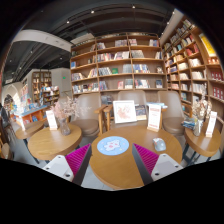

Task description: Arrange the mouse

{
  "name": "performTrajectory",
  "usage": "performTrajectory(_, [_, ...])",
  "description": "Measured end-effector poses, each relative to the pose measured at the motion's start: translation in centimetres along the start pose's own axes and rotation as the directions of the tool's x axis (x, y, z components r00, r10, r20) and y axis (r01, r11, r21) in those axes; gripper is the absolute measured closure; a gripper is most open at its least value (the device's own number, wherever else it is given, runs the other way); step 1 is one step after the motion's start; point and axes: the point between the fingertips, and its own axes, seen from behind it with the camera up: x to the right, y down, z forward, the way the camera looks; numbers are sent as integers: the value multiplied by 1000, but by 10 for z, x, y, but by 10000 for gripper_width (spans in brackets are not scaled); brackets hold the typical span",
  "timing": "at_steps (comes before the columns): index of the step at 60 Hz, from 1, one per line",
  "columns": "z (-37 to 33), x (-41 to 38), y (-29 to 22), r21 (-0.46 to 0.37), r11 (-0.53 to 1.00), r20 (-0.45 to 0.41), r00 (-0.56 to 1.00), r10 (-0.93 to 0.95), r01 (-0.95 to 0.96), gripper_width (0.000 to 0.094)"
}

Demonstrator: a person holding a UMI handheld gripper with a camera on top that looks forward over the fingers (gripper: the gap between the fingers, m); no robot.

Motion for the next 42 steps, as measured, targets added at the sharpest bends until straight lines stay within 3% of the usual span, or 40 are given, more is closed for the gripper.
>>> performTrajectory(42, [18, 204, 64, -110, 993, -293, 954, -64, 33, 99])
